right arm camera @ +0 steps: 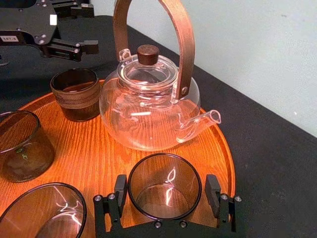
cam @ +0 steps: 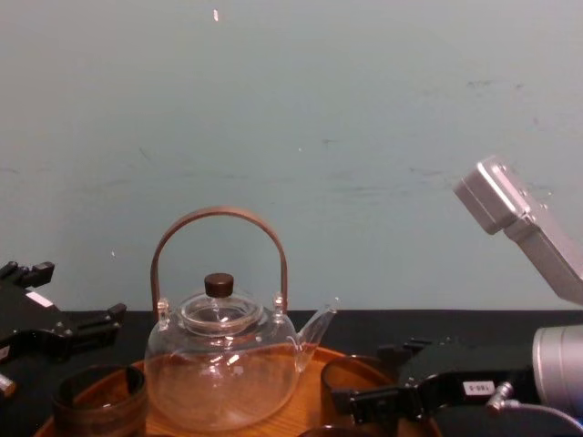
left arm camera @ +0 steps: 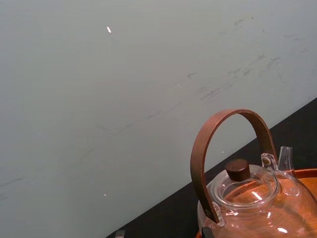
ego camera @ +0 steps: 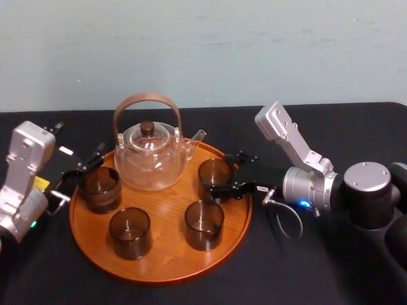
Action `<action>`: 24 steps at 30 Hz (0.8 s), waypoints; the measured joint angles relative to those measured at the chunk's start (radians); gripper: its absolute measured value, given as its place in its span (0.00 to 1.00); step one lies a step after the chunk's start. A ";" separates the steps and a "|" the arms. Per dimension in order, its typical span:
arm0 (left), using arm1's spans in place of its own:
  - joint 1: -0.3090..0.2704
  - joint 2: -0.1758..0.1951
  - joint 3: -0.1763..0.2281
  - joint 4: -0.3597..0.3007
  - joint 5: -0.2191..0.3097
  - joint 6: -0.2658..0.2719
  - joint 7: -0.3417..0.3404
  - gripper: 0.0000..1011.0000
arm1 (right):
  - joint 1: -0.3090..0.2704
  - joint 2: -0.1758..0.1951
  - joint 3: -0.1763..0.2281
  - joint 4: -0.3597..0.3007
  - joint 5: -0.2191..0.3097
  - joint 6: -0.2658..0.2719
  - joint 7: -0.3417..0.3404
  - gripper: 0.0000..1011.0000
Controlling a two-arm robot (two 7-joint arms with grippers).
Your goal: Pick up the glass from the table and place it on the tray.
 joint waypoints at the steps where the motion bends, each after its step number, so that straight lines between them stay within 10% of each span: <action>1: 0.000 0.000 0.000 0.000 0.000 0.000 0.000 0.99 | 0.000 0.000 0.000 0.000 0.000 0.000 0.000 0.99; 24: 0.000 0.000 0.000 0.000 0.000 0.000 0.000 0.99 | -0.145 0.157 0.084 -0.216 0.100 -0.008 0.007 0.99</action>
